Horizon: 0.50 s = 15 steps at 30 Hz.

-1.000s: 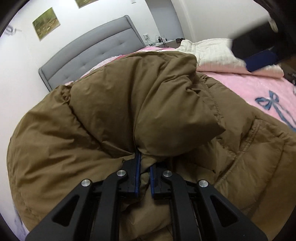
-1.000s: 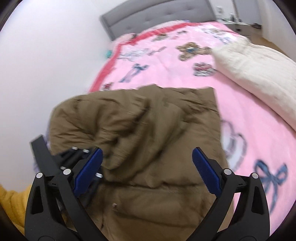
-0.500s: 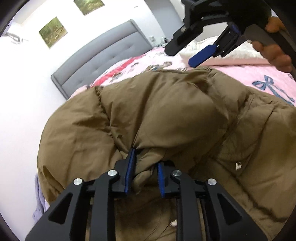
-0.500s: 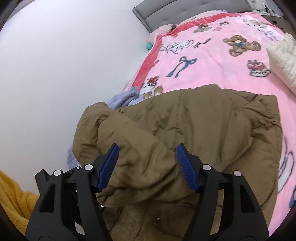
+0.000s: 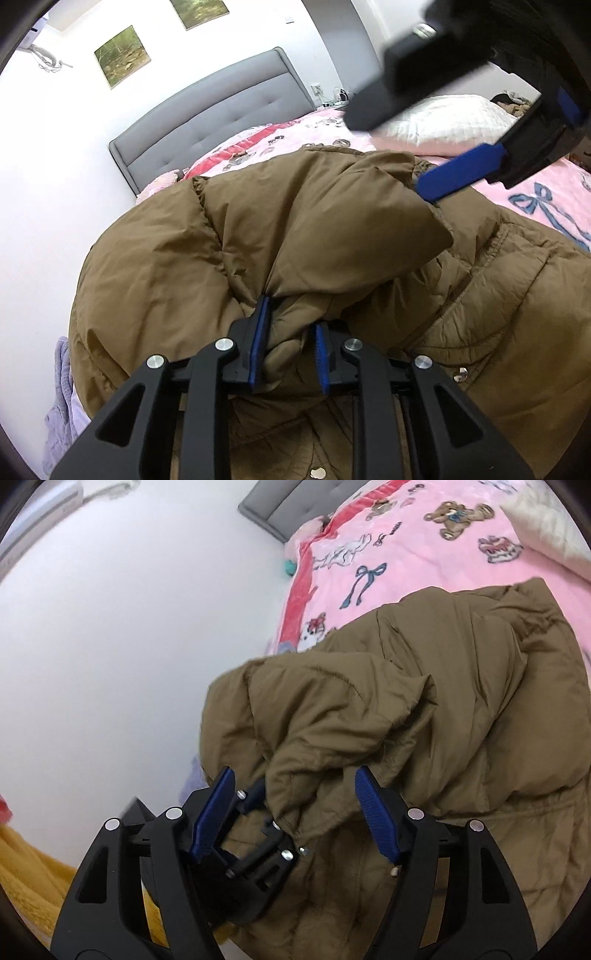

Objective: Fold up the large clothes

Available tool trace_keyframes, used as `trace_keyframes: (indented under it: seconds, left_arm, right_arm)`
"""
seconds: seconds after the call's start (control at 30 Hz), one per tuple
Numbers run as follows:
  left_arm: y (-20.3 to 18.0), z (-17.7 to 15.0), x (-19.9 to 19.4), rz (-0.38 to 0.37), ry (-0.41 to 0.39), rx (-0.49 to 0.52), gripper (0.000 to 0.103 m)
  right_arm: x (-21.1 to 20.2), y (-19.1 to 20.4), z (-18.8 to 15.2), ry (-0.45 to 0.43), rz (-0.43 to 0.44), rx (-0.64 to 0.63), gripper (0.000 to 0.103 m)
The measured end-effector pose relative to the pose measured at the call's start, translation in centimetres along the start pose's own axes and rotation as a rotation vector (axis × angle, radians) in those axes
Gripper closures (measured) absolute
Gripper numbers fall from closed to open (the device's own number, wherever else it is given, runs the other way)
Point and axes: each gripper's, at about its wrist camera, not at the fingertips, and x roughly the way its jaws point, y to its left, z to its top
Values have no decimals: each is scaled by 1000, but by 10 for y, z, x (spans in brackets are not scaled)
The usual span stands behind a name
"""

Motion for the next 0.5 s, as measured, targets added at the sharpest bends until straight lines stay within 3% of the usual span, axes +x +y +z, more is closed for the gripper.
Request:
trace_keyframes:
  seconds: [0.07, 0.17, 0.23, 0.3, 0.33, 0.43, 0.5]
  left_arm:
    - [-2, -1, -1, -5, -6, 8, 81]
    - [-1, 0, 0, 9, -7, 16, 81]
    - [2, 1, 1, 13, -6, 0, 81]
    - [4, 3, 2, 26, -11, -12, 81]
    - [4, 3, 1, 33, -14, -5, 81]
    - [-1, 7, -4, 72, -33, 47, 80]
    - [-4, 12, -11, 86, -59, 57, 72]
  right_arm:
    - [7, -5, 4, 4, 3, 21, 29]
    - [29, -17, 16, 64, -12, 46, 32]
    - [38, -24, 20, 100, -23, 60, 49]
    - [42, -30, 23, 110, -10, 86, 86]
    - [42, -32, 23, 110, 13, 100, 93]
    - [33, -20, 30, 96, -20, 27, 96]
    - [22, -7, 39, 71, -64, -41, 97]
